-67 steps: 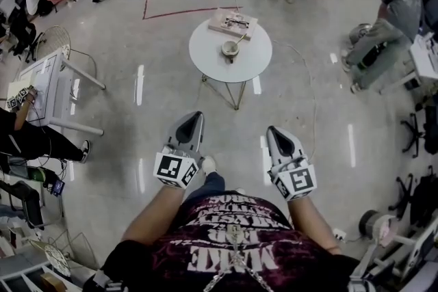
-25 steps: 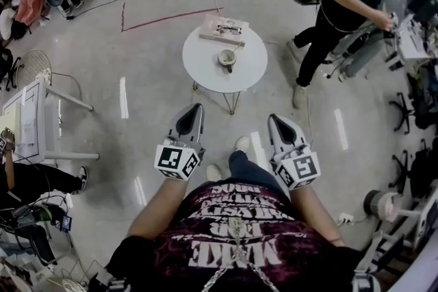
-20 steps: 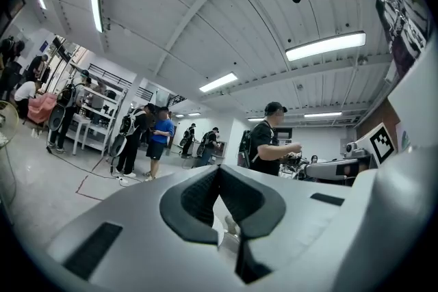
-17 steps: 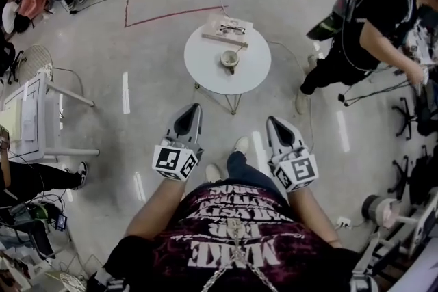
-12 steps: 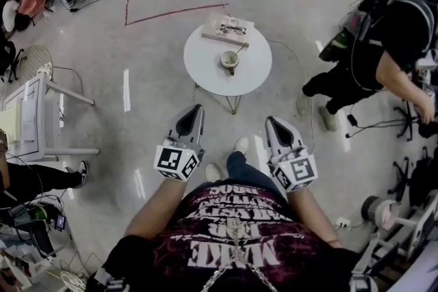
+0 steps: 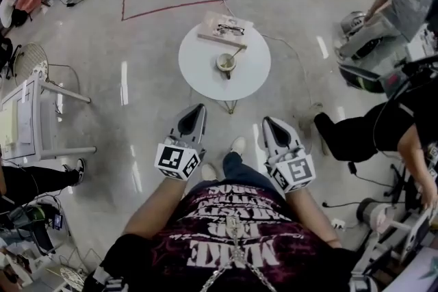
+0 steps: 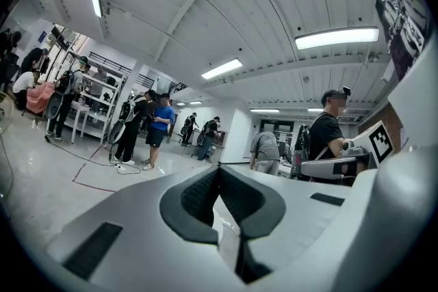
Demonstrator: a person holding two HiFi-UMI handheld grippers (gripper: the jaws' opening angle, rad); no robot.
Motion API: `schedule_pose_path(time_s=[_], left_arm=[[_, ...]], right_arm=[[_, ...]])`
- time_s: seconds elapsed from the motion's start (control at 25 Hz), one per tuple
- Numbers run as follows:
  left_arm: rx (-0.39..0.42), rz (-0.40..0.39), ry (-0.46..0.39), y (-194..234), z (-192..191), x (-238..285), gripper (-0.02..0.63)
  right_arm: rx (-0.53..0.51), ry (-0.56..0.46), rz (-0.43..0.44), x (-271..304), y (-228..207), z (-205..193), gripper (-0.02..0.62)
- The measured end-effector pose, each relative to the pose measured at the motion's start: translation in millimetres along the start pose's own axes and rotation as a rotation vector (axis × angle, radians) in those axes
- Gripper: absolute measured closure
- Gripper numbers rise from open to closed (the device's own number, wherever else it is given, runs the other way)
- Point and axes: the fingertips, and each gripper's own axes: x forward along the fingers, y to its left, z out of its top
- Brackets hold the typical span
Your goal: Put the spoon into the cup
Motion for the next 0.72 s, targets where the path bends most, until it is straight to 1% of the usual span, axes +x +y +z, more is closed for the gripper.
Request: schedule_pose_path(time_s=[0.28,0.56,0.72], left_arm=[[0.004,0.002,0.02,6.1,-5.8,39.0,0.577],[0.027,0.054,0.008,31.3,3.0,73.0,0.577],[0.035,0.109,-0.01,42.8,14.9,88.2,0.577]], right_arm=[[0.016,0.012,0.007,22.8,-32.5,-1.9,0.566],[0.025,0.004,0.017,44.4,-66.9,-0.3,0.566],[0.022,-0.008,0.04,56.2,-90.2,11.0,0.566]])
